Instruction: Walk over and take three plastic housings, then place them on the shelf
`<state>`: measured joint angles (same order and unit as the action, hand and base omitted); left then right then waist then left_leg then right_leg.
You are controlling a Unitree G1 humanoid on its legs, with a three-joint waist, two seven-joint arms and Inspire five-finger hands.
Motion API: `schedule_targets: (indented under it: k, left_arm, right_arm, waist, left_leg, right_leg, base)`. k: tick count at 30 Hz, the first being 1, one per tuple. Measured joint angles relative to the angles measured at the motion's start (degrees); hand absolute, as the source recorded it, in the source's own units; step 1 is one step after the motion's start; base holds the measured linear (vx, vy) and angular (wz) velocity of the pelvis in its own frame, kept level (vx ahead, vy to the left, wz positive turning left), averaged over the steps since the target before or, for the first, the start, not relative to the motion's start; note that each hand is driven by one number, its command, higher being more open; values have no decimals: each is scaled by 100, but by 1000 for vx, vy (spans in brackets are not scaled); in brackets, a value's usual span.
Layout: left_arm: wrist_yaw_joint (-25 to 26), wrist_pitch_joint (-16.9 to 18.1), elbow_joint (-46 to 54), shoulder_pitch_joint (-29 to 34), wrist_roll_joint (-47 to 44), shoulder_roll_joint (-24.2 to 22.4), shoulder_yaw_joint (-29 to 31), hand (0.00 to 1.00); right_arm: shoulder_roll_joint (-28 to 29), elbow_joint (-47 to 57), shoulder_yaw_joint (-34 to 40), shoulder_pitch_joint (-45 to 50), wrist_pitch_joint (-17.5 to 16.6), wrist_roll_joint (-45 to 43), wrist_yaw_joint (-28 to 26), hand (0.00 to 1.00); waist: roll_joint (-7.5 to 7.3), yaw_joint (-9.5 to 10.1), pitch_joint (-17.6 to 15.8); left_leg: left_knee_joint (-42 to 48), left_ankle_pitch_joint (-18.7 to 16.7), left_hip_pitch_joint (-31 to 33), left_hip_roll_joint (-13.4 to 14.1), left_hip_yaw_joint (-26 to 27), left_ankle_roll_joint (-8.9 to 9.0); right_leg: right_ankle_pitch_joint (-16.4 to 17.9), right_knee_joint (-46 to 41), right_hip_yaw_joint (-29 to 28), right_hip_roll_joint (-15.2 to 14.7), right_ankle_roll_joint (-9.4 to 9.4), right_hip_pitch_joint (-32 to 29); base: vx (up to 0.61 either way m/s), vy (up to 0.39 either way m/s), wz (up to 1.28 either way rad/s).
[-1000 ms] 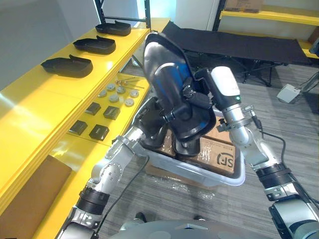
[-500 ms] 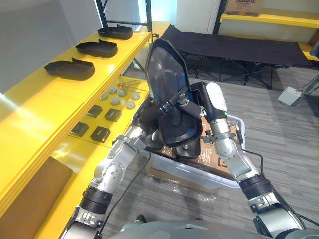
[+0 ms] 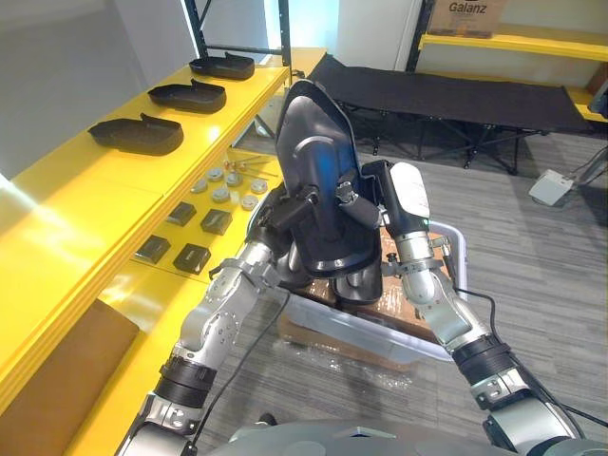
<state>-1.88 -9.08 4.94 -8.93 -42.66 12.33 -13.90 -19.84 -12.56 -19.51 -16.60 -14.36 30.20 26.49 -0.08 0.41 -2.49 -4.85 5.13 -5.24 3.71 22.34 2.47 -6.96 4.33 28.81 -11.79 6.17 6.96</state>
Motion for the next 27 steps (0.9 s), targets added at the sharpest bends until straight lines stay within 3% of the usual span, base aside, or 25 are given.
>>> schedule_targets:
  k: [4,5,8,18,21,24,27]
  left_arm:
    - [0,8,-2,1,-88,26,-20,0]
    - [0,20,-15,1,-193,74,-42,0]
    - [0,82,-40,18,-245,122,-68,0]
    - [36,953,-140,495,-334,12,-110,0]
    - [41,1141,-86,629,100,-233,51,0]
    - [242,1621,118,886,819,-380,121,0]
    - [781,2255,166,1060,1928,-489,196,0]
  right_arm:
    - [-6,1,-18,0,0,-1,13,0]
    - [-6,2,-29,0,0,0,20,100]
    - [-6,6,-68,0,1,-16,24,100]
    - [54,224,-282,0,3,-962,-269,100]
    - [218,256,-190,27,3,-1150,-373,100]
    - [431,630,-107,348,-3,-1284,-383,100]
    - [690,1044,-113,753,-139,-1385,-351,100]
  waist:
    - [-7,41,12]
    - [-7,66,13]
    - [-12,81,16]
    - [-34,94,28]
    - [-38,107,30]
    - [-38,106,30]
    - [-39,80,30]
  left_leg:
    - [0,-10,-2,9,36,9]
    - [0,-13,-2,19,65,12]
    - [0,-21,-1,34,72,23]
    - [2,-25,3,38,68,29]
    - [0,-27,3,39,52,30]
    - [-2,-50,2,44,54,33]
    - [-8,-58,0,48,66,34]
  right_leg:
    - [0,-2,-66,0,-2,-36]
    - [1,-2,-80,-1,-2,-56]
    - [2,-5,-86,0,-4,-87]
    - [0,-7,-92,6,-3,-66]
    - [1,-13,-86,7,-3,-60]
    - [6,-14,-86,11,-7,-65]
    - [24,-24,-90,10,-23,-82]
  base:
    - [0,0,-6]
    - [0,0,-11]
    - [0,0,-2]
    - [0,0,0]
    - [0,0,0]
    - [0,0,0]
    - [0,0,0]
